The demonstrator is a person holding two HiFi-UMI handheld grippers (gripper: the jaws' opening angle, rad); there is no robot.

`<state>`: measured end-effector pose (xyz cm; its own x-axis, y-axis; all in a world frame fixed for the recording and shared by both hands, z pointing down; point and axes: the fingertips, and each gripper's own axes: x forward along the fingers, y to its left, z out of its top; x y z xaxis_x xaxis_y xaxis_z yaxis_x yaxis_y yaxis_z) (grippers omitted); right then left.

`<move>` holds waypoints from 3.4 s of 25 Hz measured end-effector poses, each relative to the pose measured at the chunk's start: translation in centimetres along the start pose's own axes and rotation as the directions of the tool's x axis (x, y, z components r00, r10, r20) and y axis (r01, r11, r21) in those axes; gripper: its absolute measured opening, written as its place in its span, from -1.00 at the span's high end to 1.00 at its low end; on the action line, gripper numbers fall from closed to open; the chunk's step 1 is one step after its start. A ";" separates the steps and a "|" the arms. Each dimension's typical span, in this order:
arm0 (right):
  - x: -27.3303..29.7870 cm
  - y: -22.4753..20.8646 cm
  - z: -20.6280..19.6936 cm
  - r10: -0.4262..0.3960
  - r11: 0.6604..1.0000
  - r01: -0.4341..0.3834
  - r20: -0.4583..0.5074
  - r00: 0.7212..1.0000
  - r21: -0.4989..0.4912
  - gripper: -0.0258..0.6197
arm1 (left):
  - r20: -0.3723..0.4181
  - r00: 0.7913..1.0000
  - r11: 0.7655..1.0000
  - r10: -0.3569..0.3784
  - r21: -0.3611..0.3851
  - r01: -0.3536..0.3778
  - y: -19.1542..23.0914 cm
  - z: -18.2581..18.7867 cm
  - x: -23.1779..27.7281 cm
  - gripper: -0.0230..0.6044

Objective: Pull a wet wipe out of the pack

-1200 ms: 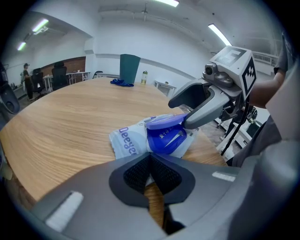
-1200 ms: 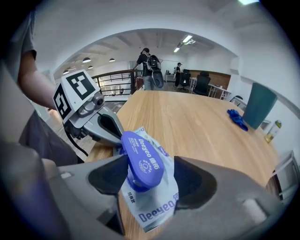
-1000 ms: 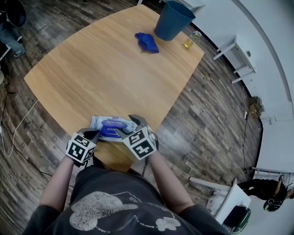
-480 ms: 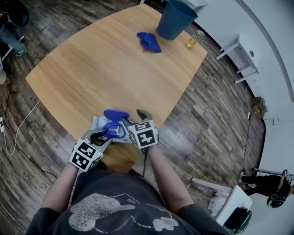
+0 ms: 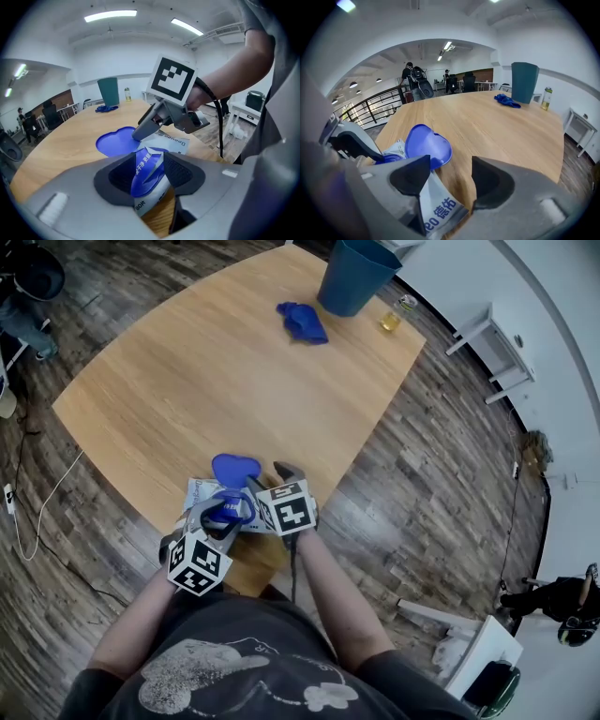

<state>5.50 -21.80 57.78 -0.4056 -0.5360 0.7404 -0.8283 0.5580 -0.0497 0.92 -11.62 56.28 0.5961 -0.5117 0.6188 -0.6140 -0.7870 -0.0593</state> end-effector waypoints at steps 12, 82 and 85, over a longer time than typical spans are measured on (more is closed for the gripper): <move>-7.1 1.4 -1.3 0.071 0.997 -0.071 0.109 0.992 0.001 0.29 | 0.056 0.988 0.977 0.144 -0.169 -0.133 2.5 1.2 -0.4 0.83; -11.8 7.0 1.5 -0.099 0.995 0.095 0.174 0.980 0.034 0.92 | 0.102 0.987 0.934 0.123 -0.348 -0.081 6.8 -3.4 -2.0 0.74; -13.0 6.2 1.7 -0.137 0.985 0.111 0.209 0.968 0.130 0.92 | 0.132 0.984 0.916 0.117 -0.398 -0.056 7.1 -2.9 -2.4 0.70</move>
<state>4.93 -12.44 46.73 -0.3600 -0.7275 0.5841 -0.9115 0.4077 -0.0540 -6.34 -14.98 56.61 0.5830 -0.6416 0.4984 -0.8014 -0.5550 0.2230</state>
